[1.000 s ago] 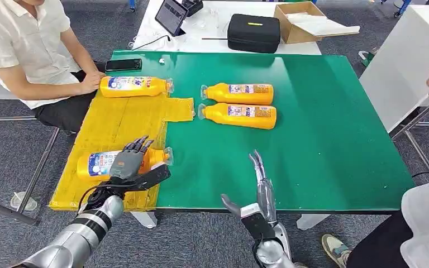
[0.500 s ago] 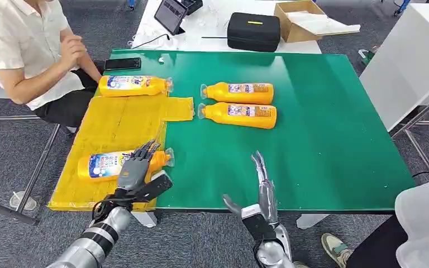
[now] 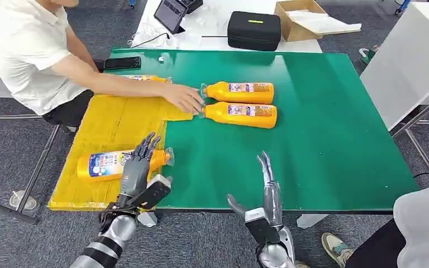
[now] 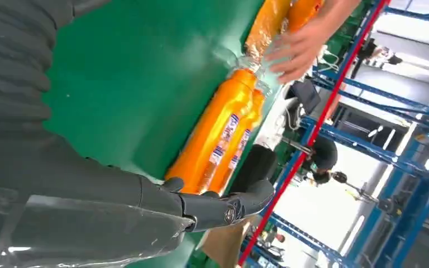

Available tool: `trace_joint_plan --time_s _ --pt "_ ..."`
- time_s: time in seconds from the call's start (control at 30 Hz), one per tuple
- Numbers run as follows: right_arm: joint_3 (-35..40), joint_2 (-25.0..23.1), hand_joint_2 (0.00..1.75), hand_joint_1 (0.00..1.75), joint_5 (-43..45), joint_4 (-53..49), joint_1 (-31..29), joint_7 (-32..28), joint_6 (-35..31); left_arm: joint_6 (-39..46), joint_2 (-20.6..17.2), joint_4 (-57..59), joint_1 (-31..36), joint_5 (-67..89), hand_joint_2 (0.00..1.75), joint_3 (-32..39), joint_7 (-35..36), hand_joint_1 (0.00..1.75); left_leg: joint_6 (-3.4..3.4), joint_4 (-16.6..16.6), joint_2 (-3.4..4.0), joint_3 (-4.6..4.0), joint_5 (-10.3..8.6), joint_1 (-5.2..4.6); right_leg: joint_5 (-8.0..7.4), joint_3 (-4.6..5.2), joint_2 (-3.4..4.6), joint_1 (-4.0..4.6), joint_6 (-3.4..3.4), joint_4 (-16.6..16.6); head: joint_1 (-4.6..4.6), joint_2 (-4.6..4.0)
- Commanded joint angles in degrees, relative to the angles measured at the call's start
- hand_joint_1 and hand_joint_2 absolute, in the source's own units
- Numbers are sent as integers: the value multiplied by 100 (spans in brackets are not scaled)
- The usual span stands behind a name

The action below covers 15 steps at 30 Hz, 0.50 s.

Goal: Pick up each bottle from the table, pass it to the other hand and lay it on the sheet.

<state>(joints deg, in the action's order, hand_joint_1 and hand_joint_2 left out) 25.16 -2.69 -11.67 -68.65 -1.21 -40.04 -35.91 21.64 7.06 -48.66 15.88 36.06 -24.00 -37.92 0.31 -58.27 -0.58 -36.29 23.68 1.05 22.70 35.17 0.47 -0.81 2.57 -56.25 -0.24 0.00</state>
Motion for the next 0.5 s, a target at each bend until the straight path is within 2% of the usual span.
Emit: trace_joint_plan --time_s 0.03,0.5 --pt "82 84 175 0 49 -221 -4 4 -88 125 -75 -619 -118 -141 175 -308 0 0 4 -2 8 20 10 -1 9 -18 -2 3 -12 -4 0 2" --pt "191 129 175 0 -8 -301 -23 4 -169 183 -37 -784 -150 -312 175 -345 -46 0 3 1 5 12 5 -1 5 -12 -2 2 -7 0 0 0"
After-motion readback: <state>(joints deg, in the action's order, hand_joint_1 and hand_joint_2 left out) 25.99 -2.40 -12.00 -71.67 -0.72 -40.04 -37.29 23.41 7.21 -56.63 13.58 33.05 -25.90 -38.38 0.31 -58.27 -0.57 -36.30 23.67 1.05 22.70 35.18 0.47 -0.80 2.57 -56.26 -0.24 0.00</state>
